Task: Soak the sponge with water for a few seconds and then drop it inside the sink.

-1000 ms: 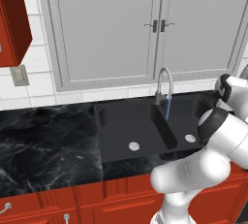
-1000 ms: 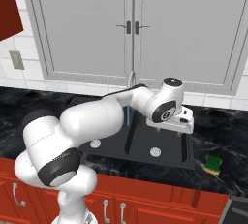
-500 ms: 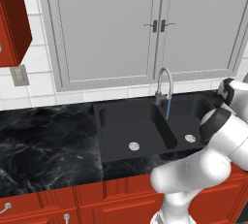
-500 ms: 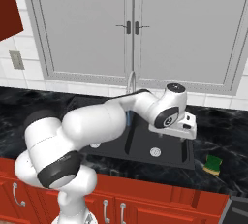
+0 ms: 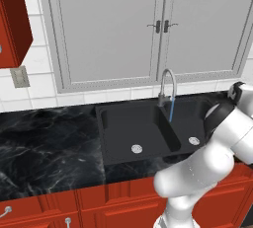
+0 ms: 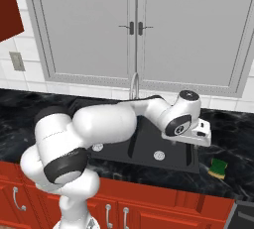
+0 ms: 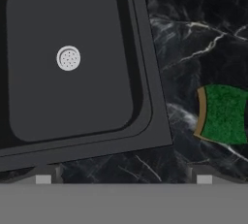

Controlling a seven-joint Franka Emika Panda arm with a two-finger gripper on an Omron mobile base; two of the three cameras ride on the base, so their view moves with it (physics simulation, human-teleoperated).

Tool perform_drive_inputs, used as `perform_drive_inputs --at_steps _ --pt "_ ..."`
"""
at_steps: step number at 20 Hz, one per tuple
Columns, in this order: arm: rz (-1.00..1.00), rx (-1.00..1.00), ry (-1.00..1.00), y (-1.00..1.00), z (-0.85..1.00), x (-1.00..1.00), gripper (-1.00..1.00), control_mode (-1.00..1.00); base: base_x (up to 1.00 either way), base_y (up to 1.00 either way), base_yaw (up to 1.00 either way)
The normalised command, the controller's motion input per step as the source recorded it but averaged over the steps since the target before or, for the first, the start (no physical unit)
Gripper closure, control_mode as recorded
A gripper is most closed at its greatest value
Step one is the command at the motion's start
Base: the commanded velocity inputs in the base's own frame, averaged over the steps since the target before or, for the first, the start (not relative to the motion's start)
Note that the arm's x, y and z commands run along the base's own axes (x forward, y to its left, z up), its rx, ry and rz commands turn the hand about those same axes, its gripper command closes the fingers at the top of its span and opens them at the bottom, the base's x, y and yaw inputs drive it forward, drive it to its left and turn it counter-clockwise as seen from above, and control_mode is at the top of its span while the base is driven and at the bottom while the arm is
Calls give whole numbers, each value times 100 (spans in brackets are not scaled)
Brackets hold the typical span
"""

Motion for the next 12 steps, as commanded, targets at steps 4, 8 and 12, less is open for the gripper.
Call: perform_drive_inputs --at_steps 4,8,12 --pt "0 0 0 -54 -17 -7 -100 -100 0 0 0" --pt "0 0 0 -48 -4 -14 -100 -100 0 0 0" --pt "0 0 0 -36 0 -12 -100 -100 0 0 0"
